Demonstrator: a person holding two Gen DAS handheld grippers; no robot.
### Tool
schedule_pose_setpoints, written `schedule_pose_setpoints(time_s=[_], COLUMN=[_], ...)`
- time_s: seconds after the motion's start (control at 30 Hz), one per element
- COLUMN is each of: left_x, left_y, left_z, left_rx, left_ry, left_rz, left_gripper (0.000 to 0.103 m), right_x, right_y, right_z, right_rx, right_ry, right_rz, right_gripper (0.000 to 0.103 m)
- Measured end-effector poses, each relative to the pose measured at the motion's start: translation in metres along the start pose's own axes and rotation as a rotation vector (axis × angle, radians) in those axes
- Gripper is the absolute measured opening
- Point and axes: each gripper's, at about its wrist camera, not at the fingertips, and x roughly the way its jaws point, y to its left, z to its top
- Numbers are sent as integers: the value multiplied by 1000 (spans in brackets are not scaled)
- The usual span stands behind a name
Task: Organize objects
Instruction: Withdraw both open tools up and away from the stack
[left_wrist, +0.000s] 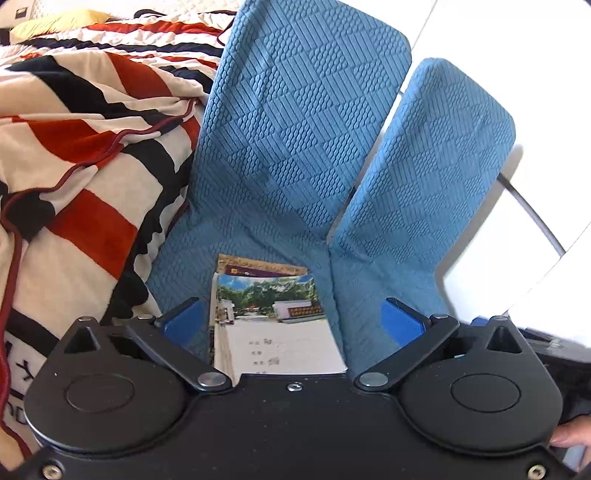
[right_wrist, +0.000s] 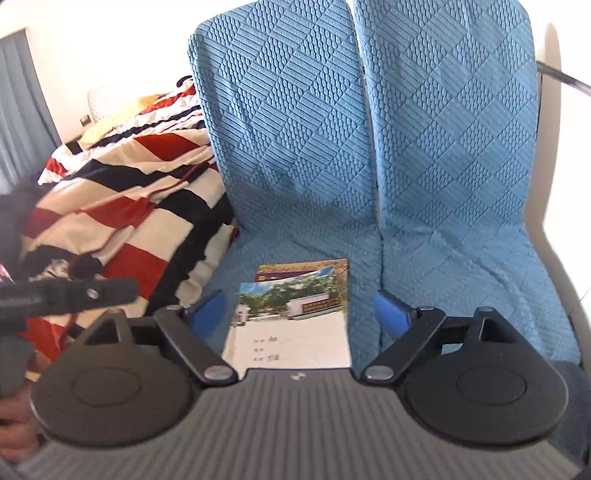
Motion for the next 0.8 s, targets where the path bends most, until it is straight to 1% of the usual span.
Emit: schedule_pose_setpoints(time_s=[0.07, 0.13, 0.17, 0.27, 0.4, 0.67, 0.8], left_x=[1, 1, 1, 2, 6, 12, 14], left_y=[3, 5, 5, 7, 6, 3, 3], left_z=[-1, -1, -2, -2, -3, -7, -7], left_rx=[-26, -34, -31, -29, -13, -3, 1], left_ry=[7, 6, 5, 3, 6, 16, 17], left_rz=[13, 21, 26, 36, 53, 53, 59], left_gripper=[102, 102, 102, 102, 102, 102, 102], right_x=[3, 5, 5, 7, 15, 17, 19], right_y=[-4, -6, -7, -7, -9, -14, -14], right_z=[-1, -3, -4, -7, -12, -16, -18], right_rx=[6, 15, 15, 12, 23, 29, 12], right_ry=[22, 27, 22, 14, 31, 38, 43], right_rz=[9, 4, -3, -14, -19, -13, -4], right_gripper=[89, 102, 103, 103, 103, 103, 103])
